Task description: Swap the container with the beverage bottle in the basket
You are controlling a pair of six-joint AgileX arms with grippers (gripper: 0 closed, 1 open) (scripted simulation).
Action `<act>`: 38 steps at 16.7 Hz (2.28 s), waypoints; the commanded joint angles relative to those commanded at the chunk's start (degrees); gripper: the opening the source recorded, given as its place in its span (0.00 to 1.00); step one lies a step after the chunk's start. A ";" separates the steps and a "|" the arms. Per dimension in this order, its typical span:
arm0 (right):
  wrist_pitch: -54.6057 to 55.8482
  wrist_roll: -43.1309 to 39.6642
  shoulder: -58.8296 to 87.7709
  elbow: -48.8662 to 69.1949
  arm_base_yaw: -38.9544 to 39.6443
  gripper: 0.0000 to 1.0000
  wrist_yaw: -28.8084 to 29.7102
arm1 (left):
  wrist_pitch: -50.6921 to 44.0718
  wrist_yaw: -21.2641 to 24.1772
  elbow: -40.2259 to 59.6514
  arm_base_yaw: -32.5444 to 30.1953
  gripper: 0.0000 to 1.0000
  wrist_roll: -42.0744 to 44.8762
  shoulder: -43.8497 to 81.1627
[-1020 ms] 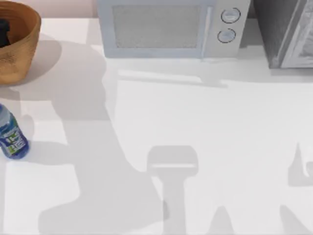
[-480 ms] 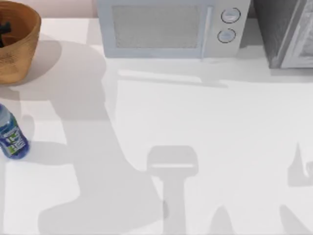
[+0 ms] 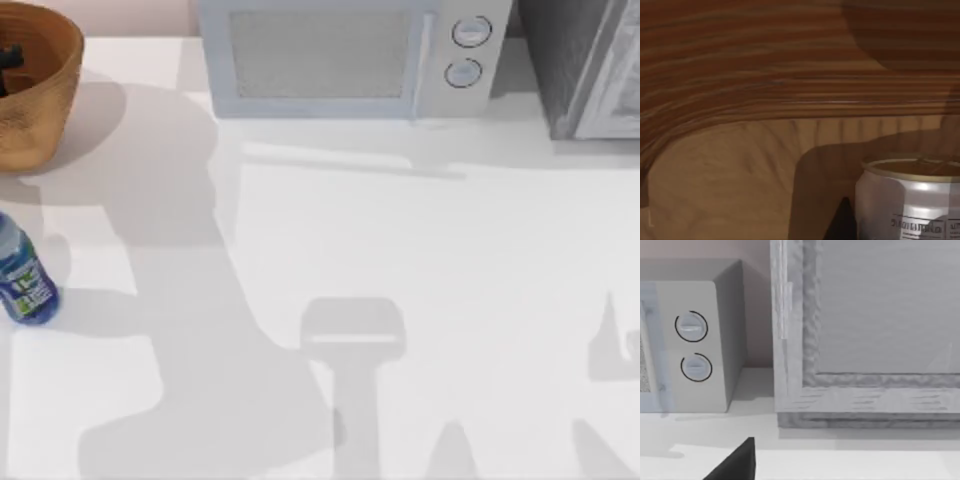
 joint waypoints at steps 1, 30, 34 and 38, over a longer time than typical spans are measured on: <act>0.00 0.00 0.00 0.00 0.00 1.00 0.00 | 0.00 0.00 0.00 0.00 0.00 0.00 0.00; 0.00 0.00 0.00 0.00 0.00 1.00 0.00 | 60.98 -17.77 -132.31 -12.69 0.00 -9.64 -141.06; 0.00 0.00 0.00 0.00 0.00 1.00 0.00 | 65.46 -17.98 -143.19 -13.22 0.00 -11.06 -151.68; 0.00 0.00 0.00 0.00 0.00 1.00 0.00 | 66.26 -17.96 -145.16 -13.31 0.00 -11.37 -153.55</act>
